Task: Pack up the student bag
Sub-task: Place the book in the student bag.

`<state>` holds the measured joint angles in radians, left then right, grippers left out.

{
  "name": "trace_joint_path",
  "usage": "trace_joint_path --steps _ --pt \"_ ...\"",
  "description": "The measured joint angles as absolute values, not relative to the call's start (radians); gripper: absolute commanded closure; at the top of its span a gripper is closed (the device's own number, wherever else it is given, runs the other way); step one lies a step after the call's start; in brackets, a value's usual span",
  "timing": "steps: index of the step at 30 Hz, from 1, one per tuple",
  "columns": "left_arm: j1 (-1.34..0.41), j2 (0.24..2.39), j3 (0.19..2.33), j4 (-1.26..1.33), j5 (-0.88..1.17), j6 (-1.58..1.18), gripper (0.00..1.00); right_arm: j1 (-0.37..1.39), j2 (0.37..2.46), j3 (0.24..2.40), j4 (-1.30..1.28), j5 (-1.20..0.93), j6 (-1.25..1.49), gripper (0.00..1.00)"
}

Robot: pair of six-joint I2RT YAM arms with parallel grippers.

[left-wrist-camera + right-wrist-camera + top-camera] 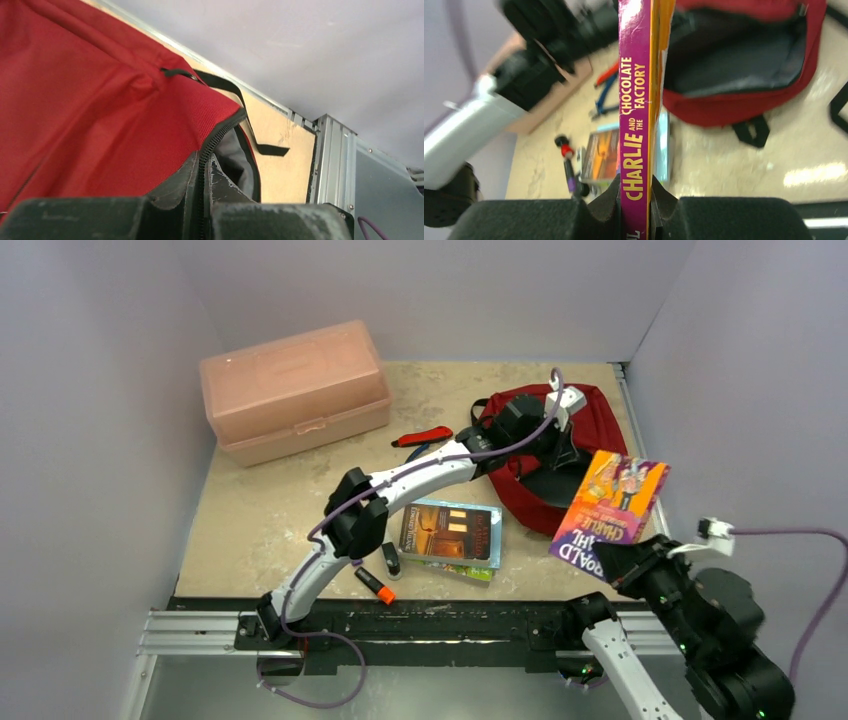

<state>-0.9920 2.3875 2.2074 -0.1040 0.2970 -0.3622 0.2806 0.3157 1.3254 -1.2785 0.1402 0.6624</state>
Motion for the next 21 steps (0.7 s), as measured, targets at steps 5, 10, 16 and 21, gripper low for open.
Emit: trace_joint_path --steps 5,10,16,21 --pt "-0.966 2.353 2.253 -0.114 0.304 -0.317 1.0 0.281 0.293 1.081 -1.284 -0.023 0.789 1.0" --pt "-0.96 2.343 2.26 -0.115 0.332 -0.258 1.0 0.281 0.299 0.897 -1.173 -0.179 0.894 1.0" --pt "-0.951 2.291 2.165 -0.07 0.384 -0.212 1.0 0.281 0.314 0.824 -0.982 -0.228 1.015 1.0" --pt "-0.93 2.223 2.048 0.024 0.39 -0.216 1.0 0.281 0.271 0.706 -0.881 -0.215 1.117 1.0"
